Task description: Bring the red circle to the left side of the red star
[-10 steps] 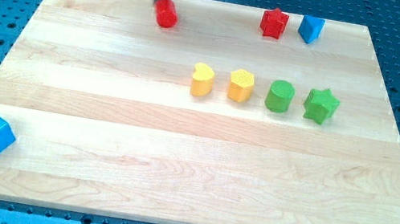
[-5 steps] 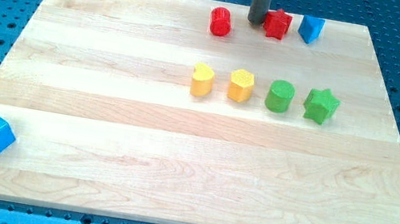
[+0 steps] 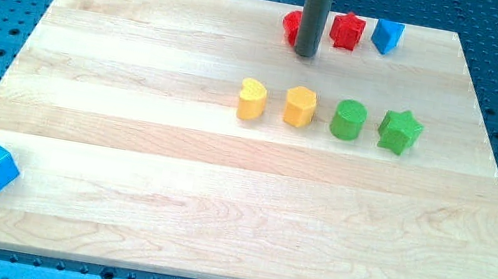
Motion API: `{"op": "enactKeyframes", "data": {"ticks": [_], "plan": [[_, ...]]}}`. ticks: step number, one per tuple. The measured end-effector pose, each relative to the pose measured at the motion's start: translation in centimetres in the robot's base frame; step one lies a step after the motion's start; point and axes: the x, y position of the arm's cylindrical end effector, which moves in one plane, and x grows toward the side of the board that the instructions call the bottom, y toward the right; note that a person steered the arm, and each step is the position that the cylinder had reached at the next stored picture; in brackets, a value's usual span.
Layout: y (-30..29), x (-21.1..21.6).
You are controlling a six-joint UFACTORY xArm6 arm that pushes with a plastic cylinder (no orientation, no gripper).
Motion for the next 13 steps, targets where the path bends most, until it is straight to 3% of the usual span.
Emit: {"op": "enactKeyframes", "data": {"ticks": [1,3,4,5,10,11,13], "plan": [[0.1,-1.2],[-10.1,-2.3],[-13.4,-6.0],[-12.0,-8.5],[-0.4,-7.6],[-1.3,-7.6],[-11.7,-2.3]]}}
